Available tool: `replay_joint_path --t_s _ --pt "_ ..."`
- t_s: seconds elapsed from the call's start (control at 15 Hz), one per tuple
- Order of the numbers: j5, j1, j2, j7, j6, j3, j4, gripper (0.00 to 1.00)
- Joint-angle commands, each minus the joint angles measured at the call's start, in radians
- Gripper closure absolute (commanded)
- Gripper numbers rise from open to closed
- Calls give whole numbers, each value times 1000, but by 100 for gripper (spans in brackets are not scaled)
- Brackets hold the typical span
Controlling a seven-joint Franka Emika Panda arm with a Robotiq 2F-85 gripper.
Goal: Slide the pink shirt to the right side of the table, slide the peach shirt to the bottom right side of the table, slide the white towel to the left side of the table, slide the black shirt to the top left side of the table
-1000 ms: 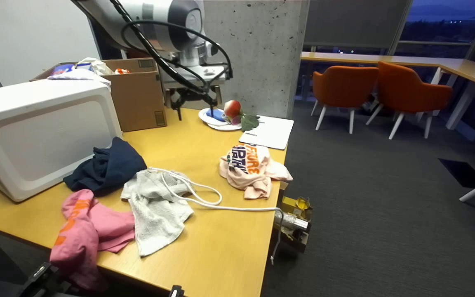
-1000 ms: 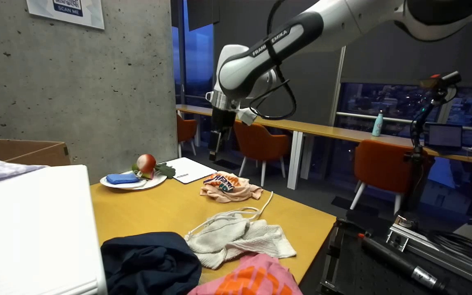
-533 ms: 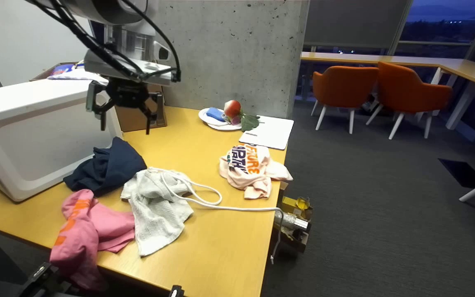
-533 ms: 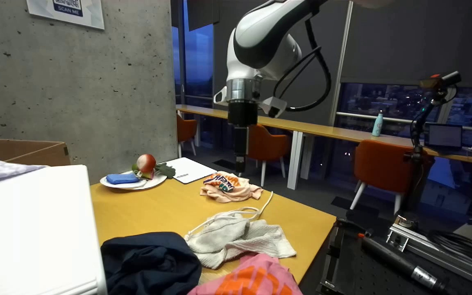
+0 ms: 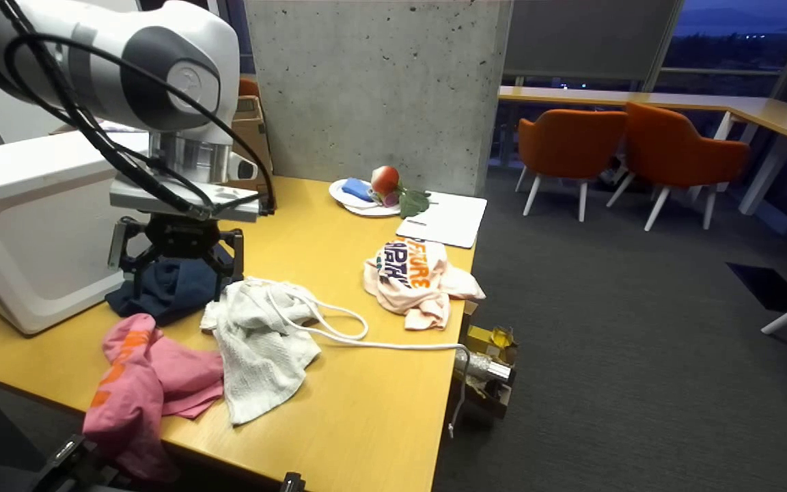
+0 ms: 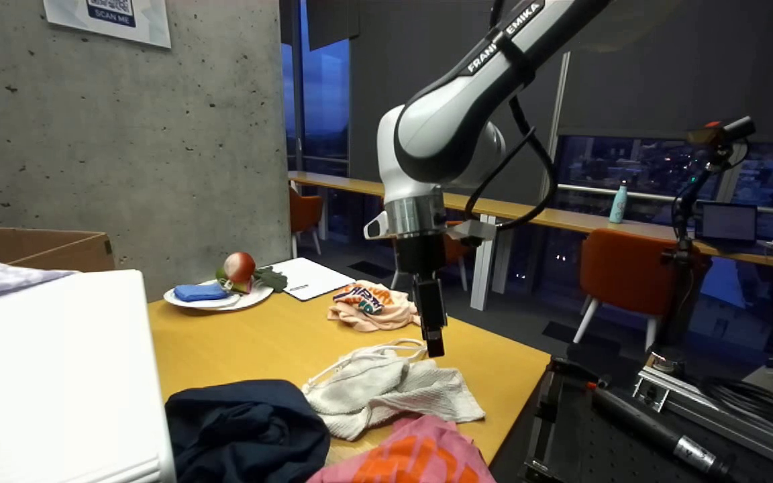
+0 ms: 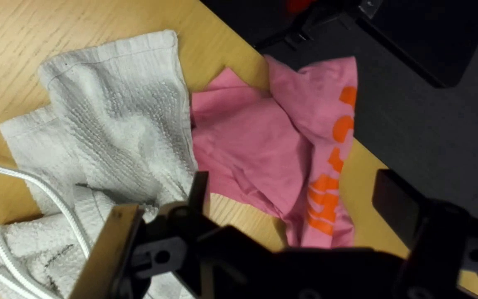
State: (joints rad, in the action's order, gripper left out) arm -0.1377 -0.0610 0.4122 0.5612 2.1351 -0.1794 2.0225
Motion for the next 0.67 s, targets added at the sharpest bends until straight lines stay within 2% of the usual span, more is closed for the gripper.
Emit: replay_joint_path --t_s 0.0,0.27,0.6 --pt "114 42 95 -36 77 48 -49 0" --pt "246 72 186 -100 181 81 -125 0" --pt "293 88 299 -128 221 76 -248 0"
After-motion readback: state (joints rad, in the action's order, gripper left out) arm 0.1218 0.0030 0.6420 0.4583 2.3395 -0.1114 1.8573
